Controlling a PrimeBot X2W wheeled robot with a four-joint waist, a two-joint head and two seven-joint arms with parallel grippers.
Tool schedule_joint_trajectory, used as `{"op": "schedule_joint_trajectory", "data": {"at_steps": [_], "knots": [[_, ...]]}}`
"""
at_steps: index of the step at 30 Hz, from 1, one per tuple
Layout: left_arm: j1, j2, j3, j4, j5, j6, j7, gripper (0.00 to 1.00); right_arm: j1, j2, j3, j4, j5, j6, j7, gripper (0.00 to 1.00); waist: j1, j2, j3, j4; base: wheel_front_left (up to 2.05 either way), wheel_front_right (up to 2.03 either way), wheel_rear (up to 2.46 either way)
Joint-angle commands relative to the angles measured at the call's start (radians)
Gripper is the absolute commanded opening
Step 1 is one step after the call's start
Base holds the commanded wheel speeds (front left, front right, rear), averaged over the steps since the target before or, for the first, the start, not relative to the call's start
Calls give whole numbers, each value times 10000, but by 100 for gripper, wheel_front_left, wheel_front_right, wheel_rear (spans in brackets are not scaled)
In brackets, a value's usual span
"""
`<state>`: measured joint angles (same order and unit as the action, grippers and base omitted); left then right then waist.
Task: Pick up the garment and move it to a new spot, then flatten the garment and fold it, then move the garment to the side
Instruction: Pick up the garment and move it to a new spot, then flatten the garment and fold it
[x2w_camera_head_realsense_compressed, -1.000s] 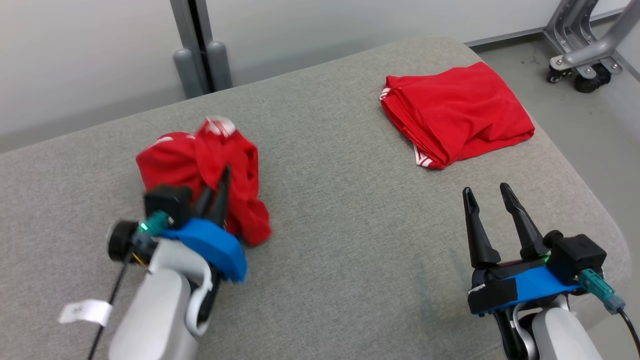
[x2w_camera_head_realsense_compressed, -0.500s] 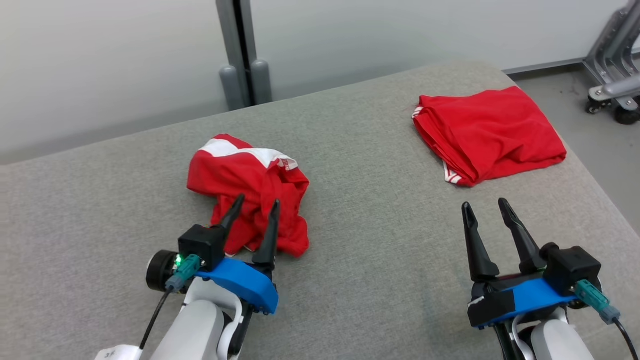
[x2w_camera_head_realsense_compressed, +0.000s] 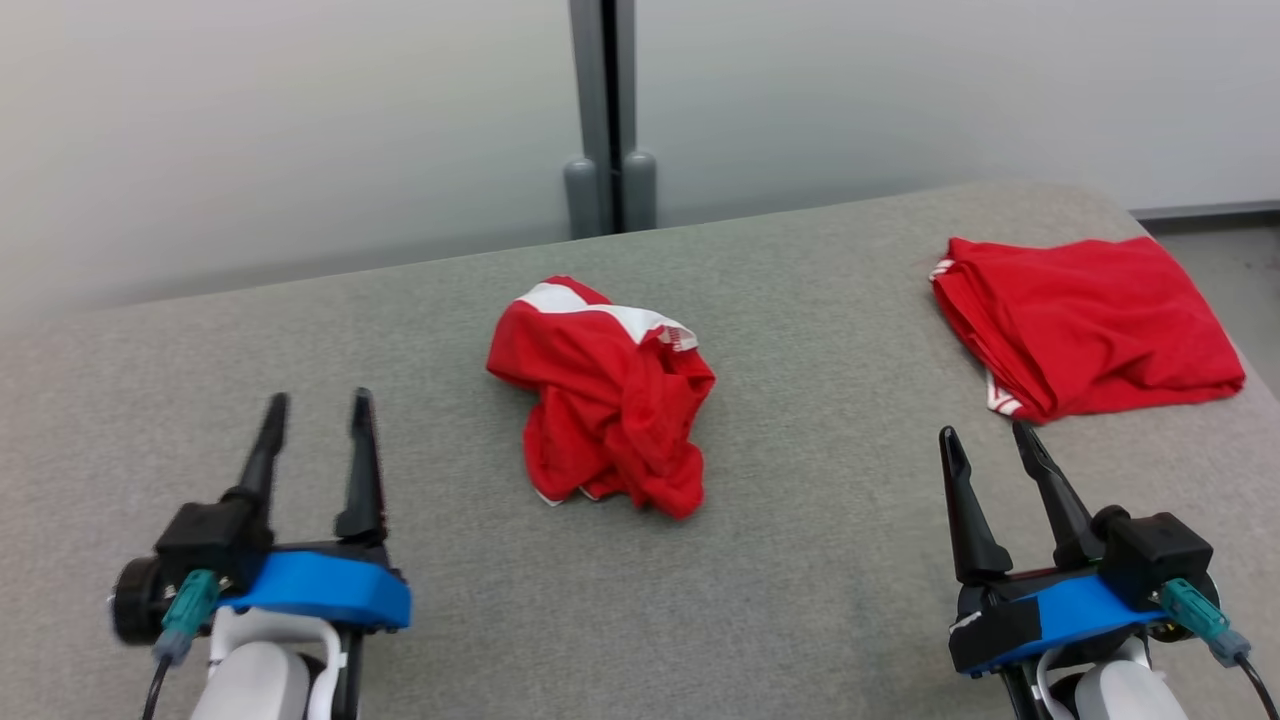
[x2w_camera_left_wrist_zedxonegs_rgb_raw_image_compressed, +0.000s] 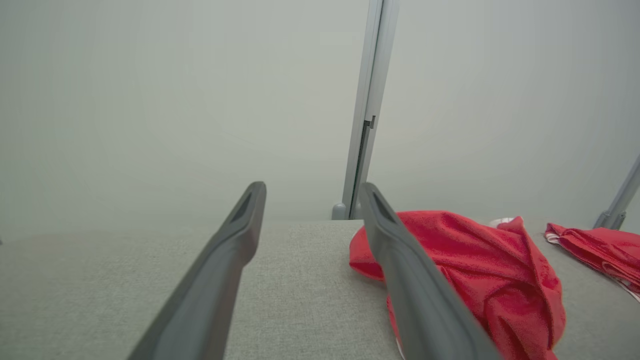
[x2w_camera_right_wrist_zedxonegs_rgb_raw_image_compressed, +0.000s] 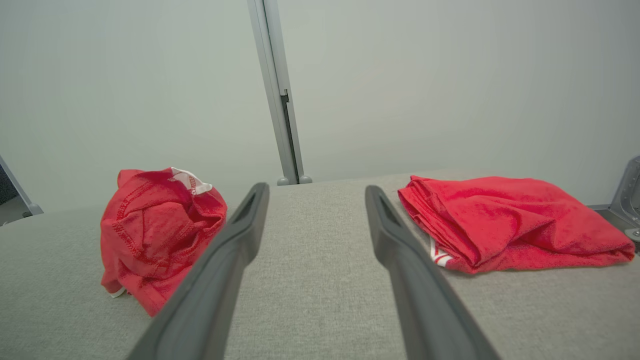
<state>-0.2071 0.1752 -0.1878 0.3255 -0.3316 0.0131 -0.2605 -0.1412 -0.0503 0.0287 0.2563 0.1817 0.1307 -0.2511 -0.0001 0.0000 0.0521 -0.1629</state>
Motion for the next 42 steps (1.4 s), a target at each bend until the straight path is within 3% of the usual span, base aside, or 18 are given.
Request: {"op": "schedule_joint_trajectory", "data": {"at_steps": [1, 8, 18, 42], "knots": [[271, 34, 225, -360, 133, 128, -49, 100, 73, -2, -16, -37, -11, 3, 8, 100, 1, 0, 7, 168, 0, 0, 0], [1348, -59, 1089, -1383, 501, 210, -54, 100, 307, -5, -89, -65, -31, 3, 105, 100, 1, 0, -161, 678, 0, 0, 0], [2108, -310, 1654, -1276, 876, -91, -56, 100, 657, -4, -178, -26, -33, 5, 212, 100, 1, 0, -402, 1156, 0, 0, 0], [2051, -697, 2262, -1064, 1505, -581, -57, 100, 664, -4, -191, 57, -78, 3, 352, 100, 1, 0, -289, 1287, 0, 0, 0]]}}
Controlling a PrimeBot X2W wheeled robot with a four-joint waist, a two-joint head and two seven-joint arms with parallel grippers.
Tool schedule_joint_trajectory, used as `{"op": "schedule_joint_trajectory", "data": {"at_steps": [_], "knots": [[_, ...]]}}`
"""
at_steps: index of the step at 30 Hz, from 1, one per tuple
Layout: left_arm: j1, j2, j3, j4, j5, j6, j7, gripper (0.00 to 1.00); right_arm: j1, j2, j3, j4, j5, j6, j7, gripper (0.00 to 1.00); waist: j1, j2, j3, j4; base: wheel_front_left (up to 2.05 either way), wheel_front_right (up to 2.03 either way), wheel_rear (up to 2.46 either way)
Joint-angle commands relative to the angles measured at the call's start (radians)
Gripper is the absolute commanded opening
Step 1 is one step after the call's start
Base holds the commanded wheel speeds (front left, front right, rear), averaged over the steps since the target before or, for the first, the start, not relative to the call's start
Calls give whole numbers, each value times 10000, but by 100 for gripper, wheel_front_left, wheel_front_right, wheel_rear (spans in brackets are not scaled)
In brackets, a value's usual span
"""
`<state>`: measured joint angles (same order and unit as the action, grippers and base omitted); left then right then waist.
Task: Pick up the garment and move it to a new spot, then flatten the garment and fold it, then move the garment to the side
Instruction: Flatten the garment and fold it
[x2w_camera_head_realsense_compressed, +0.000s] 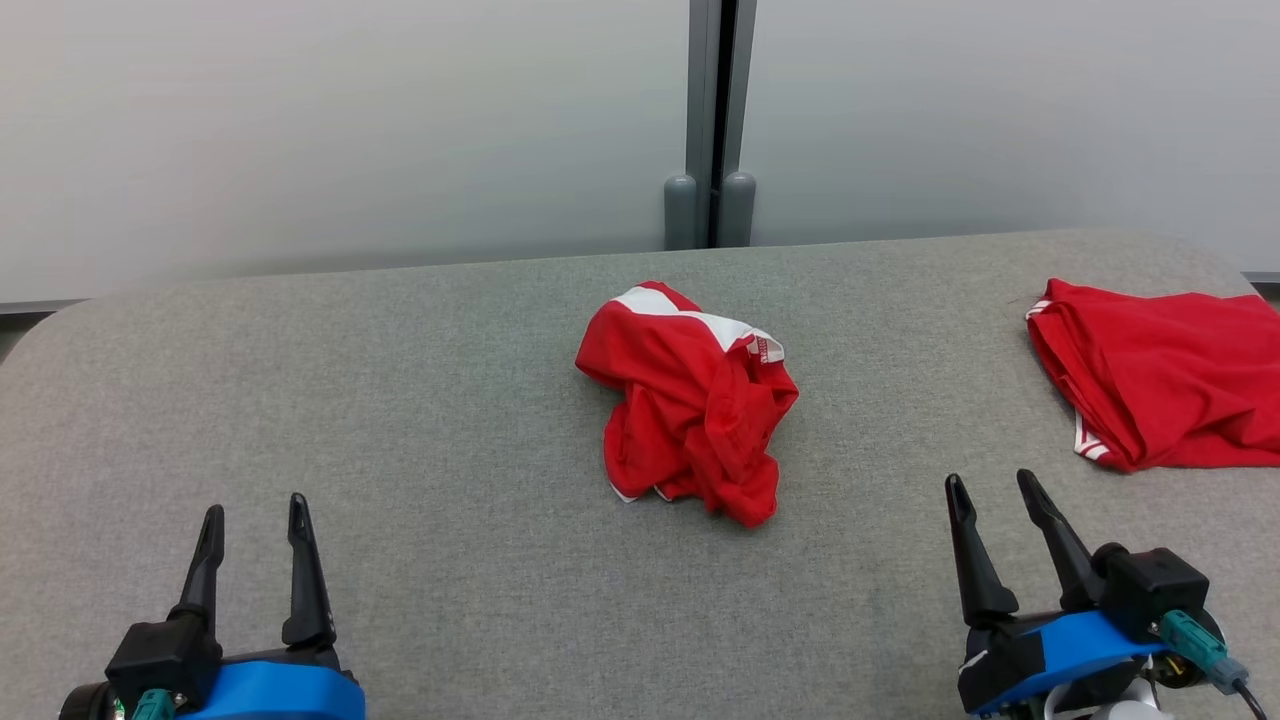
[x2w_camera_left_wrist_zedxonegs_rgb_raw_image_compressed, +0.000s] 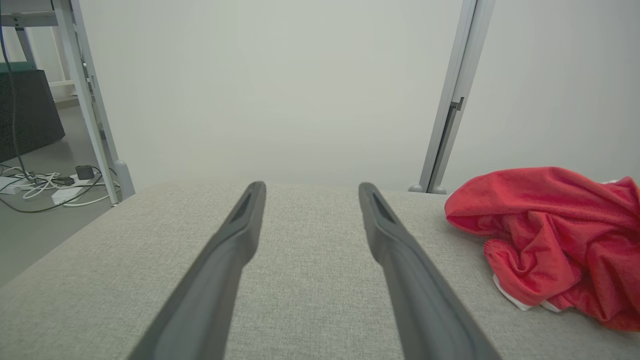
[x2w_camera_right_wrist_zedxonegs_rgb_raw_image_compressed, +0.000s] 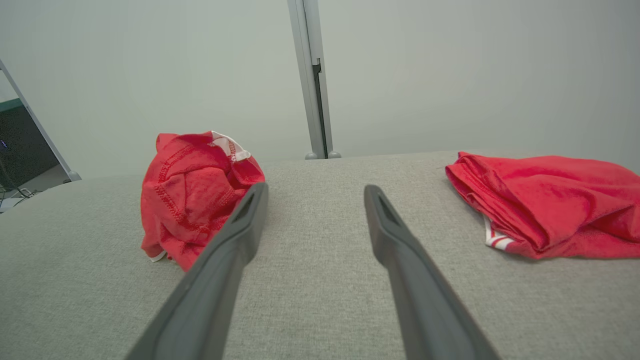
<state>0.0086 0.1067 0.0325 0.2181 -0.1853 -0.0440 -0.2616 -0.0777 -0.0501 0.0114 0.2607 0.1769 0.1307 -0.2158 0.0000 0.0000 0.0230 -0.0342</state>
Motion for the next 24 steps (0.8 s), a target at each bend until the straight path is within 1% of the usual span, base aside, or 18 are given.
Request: {"op": "schedule_joint_trajectory", "data": {"at_steps": [1, 6, 8, 15, 19, 24], "knots": [[-115, -25, 72, 18, 45, -23, -46, 100, 22, -6, -30, 20, -37, 3, -6, 100, 0, 0, 6, 5, 0, 0, 0], [-163, -94, 119, 45, 112, -93, -46, 100, -92, -13, -37, 50, -68, 3, 31, 100, 0, 0, 28, 57, 0, 0, 0], [-183, -134, 127, 38, 156, -118, -46, 100, -267, -113, 60, 78, -66, 5, 32, 100, 0, 0, 60, 102, 0, 0, 0], [-502, -294, 8, 41, 256, -220, -46, 100, -1620, -598, 723, 479, -283, 3, 214, 100, 0, 0, 353, 486, 0, 0, 0], [-774, -350, -44, 41, 277, -265, -44, 100, -2742, -943, 1101, 1167, -348, 3, 360, 100, 0, 0, 657, 899, 0, 0, 0], [-1059, -439, -170, 16, 254, -285, -44, 100, -3928, -1457, 1508, 2534, -352, 3, 372, 100, 0, 0, 1103, 1517, 0, 0, 0]]}}
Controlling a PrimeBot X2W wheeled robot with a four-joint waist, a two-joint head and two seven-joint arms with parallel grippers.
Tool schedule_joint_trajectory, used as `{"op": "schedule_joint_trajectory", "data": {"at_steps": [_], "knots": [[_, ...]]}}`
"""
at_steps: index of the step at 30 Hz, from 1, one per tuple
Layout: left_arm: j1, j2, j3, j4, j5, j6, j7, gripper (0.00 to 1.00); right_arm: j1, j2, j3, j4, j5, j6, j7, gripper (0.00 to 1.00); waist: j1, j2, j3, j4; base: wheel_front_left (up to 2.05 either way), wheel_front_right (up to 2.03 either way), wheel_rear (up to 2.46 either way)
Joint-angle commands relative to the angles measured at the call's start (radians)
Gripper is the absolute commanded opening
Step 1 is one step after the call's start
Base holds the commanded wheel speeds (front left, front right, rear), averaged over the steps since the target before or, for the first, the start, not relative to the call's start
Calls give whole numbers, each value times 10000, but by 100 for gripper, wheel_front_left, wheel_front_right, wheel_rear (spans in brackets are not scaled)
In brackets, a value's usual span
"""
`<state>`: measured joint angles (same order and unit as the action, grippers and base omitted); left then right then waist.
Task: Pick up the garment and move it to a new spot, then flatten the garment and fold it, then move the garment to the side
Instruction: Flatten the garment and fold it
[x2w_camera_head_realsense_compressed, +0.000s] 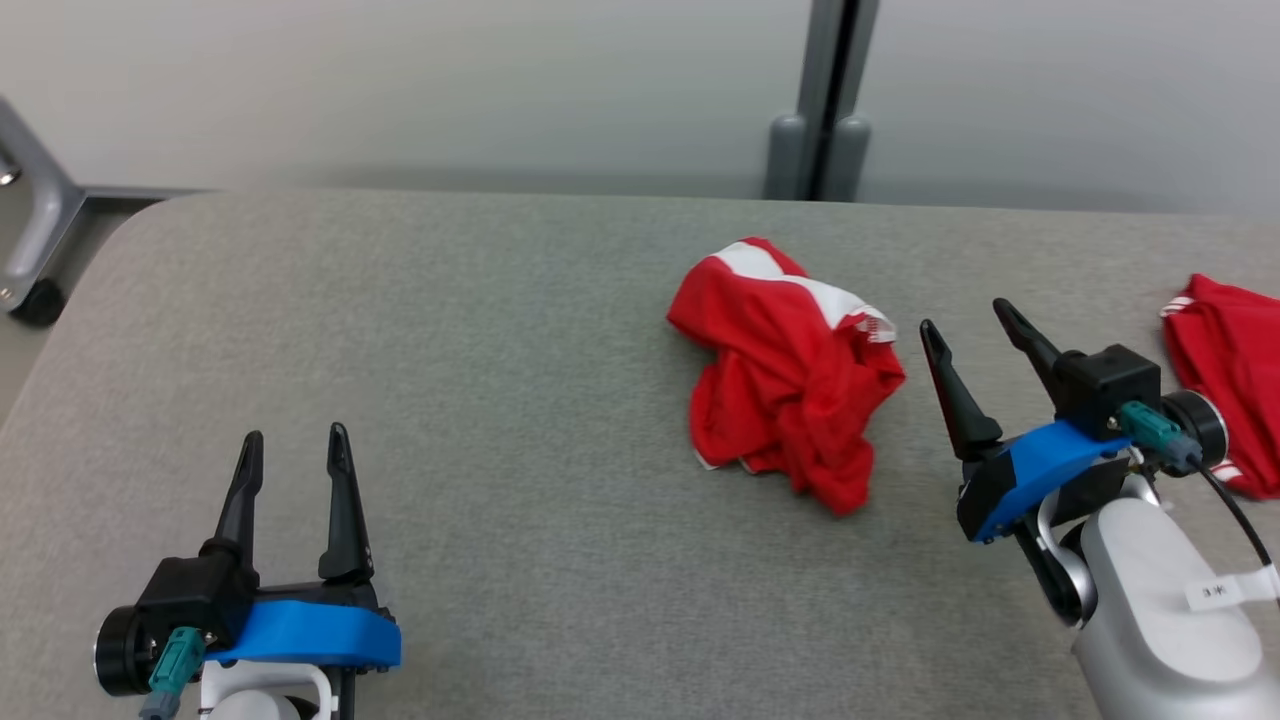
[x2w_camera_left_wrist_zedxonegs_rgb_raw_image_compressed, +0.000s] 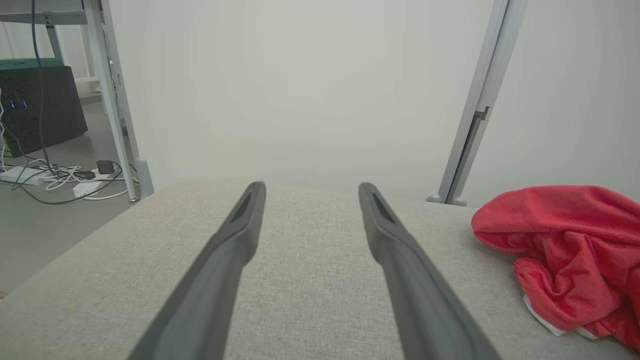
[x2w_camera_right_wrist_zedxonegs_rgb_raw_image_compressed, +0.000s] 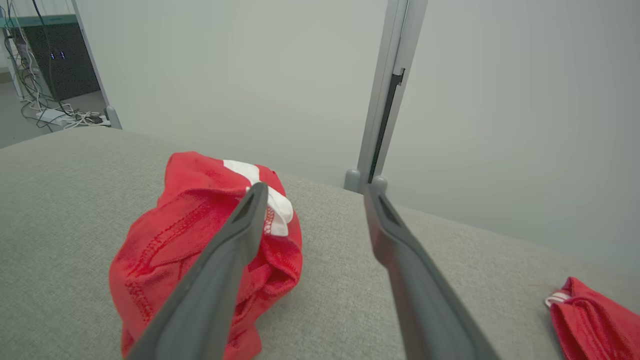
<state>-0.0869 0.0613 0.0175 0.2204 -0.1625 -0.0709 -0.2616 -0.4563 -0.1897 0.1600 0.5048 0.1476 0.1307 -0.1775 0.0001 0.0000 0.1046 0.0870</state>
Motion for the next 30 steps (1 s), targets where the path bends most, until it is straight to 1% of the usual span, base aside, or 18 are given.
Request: {"op": "schedule_joint_trajectory", "data": {"at_steps": [1, 6, 7, 11, 12, 13, 14, 18, 22, 25, 30], "knots": [[-150, -2, -35, 2, 11, -12, -46, 100, -342, -139, 125, 395, -60, 3, -36, 100, -1, 0, 362, 421, 0, 0, 0], [-325, -71, -91, 33, -61, 13, -45, 100, -1069, -489, 744, 1878, -87, 3, -74, 100, -1, 0, 694, 976, 0, 0, 0], [-427, -86, -115, 37, -98, 12, -46, 100, -1354, -593, 988, 2443, -29, 3, -154, 100, -1, 0, 793, 1164, 0, 0, 0], [-472, -105, -157, 18, -123, 47, -45, 100, -1960, -691, 1347, 3383, 16, 3, -351, 100, -1, 0, 916, 1417, 0, 0, 0], [-475, -106, -162, 15, -128, 52, -45, 100, -2099, -682, 1430, 3628, 51, 3, -378, 73, -1, 0, 936, 1455, 0, 0, 0], [-497, -108, -184, 10, -128, 53, -46, 100, -2271, -697, 1509, 3840, 80, 3, -399, 15, -1, 0, 964, 1496, 0, 0, 0], [-524, -111, -202, 8, -136, 55, -46, 100, -2467, -701, 1575, 4036, 128, 3, -443, 0, -1, 0, 984, 1531, 0, 0, 0], [-564, -114, -347, 25, -233, 134, -46, 100, -3028, -634, 1729, 4398, 253, 3, -711, 0, -1, 0, 942, 1542, 0, 0, 0], [-423, -115, -278, 93, -247, 151, -45, 100, -3106, -465, 1920, 4157, 392, 3, -866, 0, -1, 0, 661, 1337, 0, 0, 0], [-245, -116, -147, 118, -174, 110, -45, 100, -2726, -305, 2243, 3273, 547, 3, -879, 0, -1, 0, 396, 1054, 0, 0, 0], [9, -114, -5, 70, -70, 57, -45, 100, -1648, -294, 3203, 1095, 749, 3, -884, 0, -1, 0, 20, 446, 0, 0, 0]]}}
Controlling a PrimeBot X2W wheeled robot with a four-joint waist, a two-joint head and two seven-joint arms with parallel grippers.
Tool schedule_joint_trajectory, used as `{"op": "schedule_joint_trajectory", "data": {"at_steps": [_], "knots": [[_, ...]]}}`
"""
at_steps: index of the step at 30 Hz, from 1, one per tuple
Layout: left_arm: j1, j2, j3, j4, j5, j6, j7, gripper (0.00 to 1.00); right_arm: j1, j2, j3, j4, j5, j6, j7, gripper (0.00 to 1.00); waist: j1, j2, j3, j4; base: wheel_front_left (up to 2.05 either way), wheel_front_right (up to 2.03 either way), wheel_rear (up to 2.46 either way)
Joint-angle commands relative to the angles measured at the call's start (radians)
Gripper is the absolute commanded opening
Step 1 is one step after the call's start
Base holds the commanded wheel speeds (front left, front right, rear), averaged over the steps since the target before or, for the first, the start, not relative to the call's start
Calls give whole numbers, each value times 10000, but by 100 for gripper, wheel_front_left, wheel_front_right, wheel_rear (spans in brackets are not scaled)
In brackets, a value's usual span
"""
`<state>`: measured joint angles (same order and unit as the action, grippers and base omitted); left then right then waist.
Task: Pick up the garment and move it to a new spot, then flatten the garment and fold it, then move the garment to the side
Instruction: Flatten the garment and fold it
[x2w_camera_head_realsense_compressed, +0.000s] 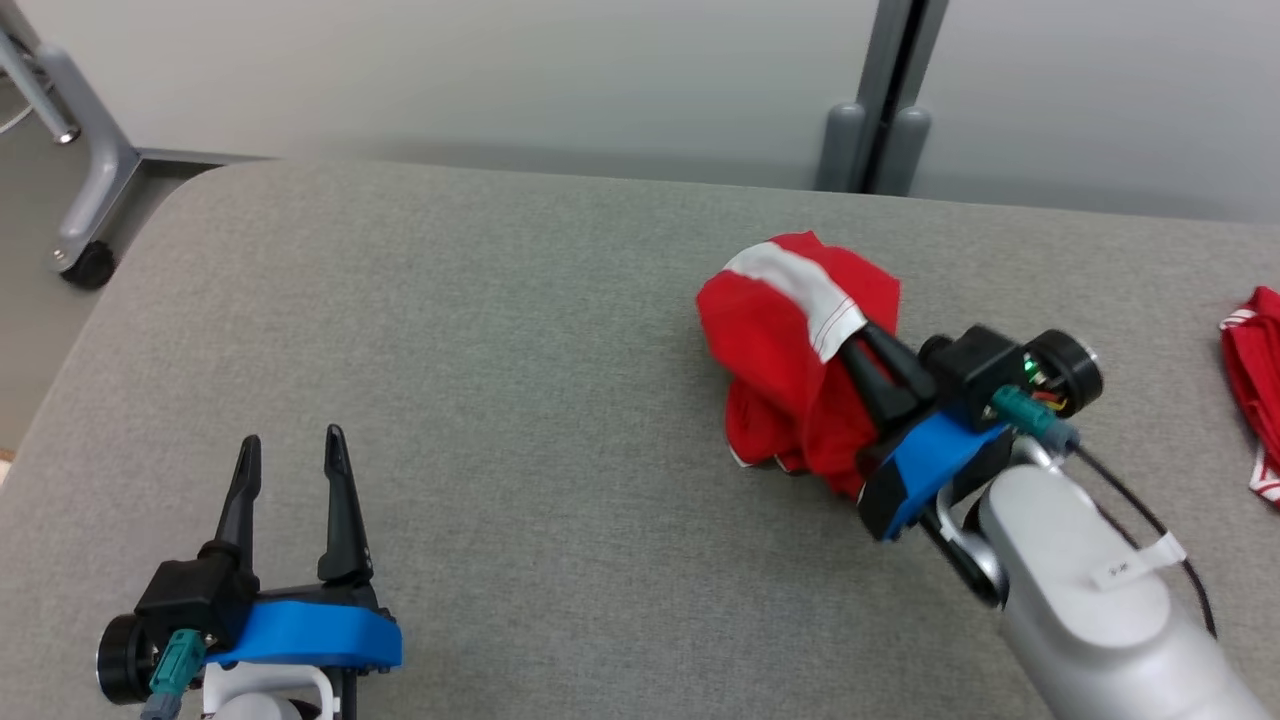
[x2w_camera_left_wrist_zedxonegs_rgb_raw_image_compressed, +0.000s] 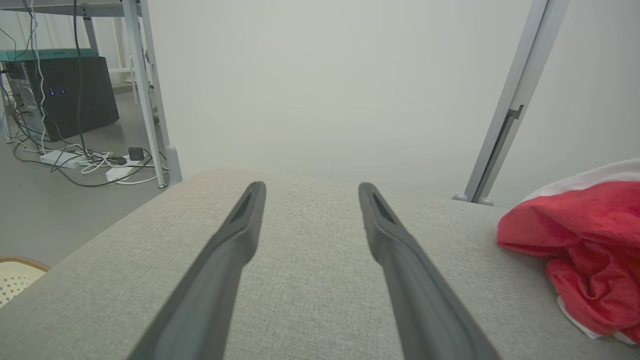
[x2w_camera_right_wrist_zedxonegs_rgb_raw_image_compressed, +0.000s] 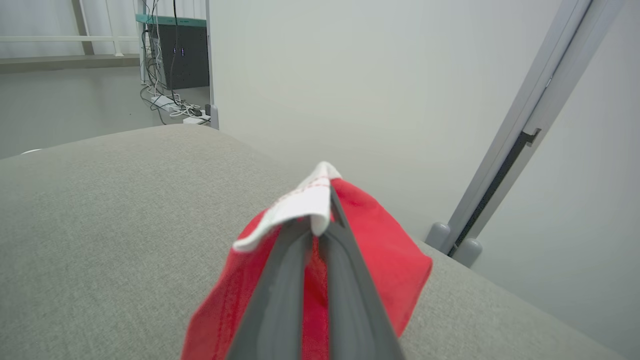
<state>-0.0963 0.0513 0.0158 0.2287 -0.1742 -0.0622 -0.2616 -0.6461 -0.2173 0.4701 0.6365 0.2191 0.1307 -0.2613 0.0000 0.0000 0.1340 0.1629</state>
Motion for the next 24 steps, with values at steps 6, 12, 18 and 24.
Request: {"op": "schedule_joint_trajectory", "data": {"at_steps": [6, 12, 18, 24], "knots": [[333, -13, 202, 41, 109, -132, -45, 100, 2186, -316, 1631, -2358, 371, 3, -48, 0, 0, 0, -682, -1072, 0, 0, 0], [406, -14, 159, 12, 122, -149, -45, 100, 3645, -688, 2963, -3423, 625, 3, 102, 0, 0, 0, -807, -1482, 0, 0, 0], [329, -13, 157, -8, 125, -146, -45, 100, 5197, -1243, 4284, -4226, 1084, 3, 697, 0, 0, 0, -725, -1808, 0, 0, 0], [450, -13, 195, -16, 31, -93, -45, 100, 5550, -1491, 3830, -4506, 941, 3, 633, 100, 0, 0, -702, -2117, 0, 0, 0]]}}
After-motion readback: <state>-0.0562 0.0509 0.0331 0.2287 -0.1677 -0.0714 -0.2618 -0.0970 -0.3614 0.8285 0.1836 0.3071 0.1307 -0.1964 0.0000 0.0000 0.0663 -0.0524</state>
